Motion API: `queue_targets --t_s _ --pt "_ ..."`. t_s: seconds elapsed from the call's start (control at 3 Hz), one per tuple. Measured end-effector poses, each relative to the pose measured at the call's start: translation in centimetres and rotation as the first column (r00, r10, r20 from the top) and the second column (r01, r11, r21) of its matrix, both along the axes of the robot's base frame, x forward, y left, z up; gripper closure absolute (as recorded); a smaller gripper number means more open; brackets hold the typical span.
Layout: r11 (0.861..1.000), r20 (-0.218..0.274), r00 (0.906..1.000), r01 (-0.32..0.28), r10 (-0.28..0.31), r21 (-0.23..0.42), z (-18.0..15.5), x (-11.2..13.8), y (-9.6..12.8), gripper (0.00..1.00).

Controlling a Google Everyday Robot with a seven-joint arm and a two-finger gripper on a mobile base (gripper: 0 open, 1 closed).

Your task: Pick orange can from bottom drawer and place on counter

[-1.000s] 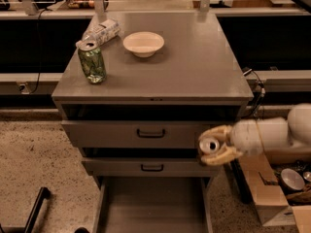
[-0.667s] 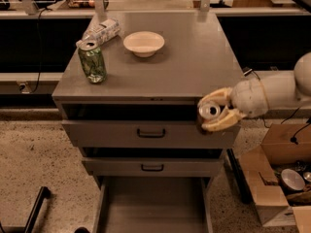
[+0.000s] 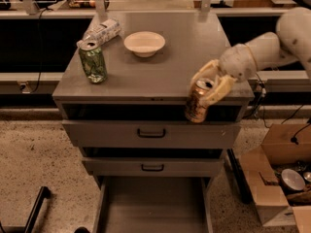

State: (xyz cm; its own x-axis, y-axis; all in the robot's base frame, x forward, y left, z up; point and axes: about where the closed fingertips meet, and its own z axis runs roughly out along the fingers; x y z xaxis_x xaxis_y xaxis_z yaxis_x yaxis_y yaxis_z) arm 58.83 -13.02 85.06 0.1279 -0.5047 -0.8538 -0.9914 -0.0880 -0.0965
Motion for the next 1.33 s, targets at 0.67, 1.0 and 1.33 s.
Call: queue_targets --t_s 0.67,1.0,1.33 --pt "1.0 -0.102 0.9945 -0.026 0.026 0.002 0.09 2.84 1.29 1.0" --pt "1.0 -0.102 0.9945 -0.026 0.026 0.002 0.09 2.84 1.29 1.0" --pt "1.0 -0.102 0.9945 -0.026 0.026 0.002 0.09 2.84 1.29 1.0"
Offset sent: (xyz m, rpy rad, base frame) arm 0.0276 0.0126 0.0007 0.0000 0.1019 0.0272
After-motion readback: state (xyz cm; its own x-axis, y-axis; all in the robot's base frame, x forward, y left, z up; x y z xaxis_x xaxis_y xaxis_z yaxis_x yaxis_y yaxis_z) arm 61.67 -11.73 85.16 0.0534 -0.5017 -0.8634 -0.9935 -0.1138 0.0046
